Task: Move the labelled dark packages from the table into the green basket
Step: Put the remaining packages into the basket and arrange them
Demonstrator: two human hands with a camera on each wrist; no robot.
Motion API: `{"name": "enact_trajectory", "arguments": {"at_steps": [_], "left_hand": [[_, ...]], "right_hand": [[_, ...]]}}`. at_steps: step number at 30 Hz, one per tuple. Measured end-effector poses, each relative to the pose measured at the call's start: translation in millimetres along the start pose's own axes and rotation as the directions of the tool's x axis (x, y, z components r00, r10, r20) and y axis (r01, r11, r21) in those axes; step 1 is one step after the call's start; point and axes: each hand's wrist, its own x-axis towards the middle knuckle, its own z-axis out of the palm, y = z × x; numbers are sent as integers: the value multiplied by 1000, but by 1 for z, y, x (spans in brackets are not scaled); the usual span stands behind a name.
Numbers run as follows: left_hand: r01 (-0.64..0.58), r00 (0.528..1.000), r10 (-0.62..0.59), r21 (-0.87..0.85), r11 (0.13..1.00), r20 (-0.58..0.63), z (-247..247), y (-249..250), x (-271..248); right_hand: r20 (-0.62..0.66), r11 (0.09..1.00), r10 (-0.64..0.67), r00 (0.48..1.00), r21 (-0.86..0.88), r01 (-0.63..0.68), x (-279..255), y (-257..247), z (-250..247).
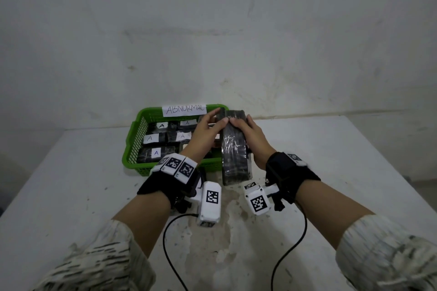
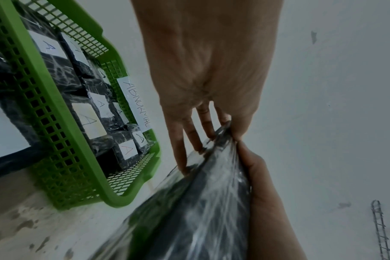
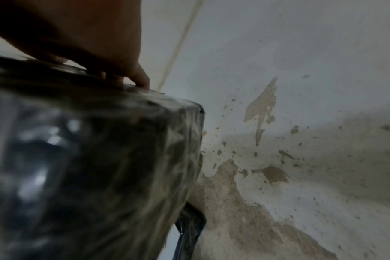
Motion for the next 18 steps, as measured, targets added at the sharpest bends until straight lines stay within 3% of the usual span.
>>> {"name": "enact_trajectory", "arguments": {"at_steps": [6,10,14,18], "left_hand": [[156,978,-134,-138,978,157,0,-2,-7],[152,982,-129,-164,975,140,-6,-2,-6],[155,976,-132,-127,980,176,-6,-5,-5],[139,980,-120,-116,983,161,-4,-3,-4]], "right_hand": [[105,999,32,994,-6,-32,0,0,5],[195,995,67,979,-82,-52,-2,3,3],[162,996,34,986,-83,-21,0,3,1],[210,993,82,974,-99,-62,2,7,-2]]}}
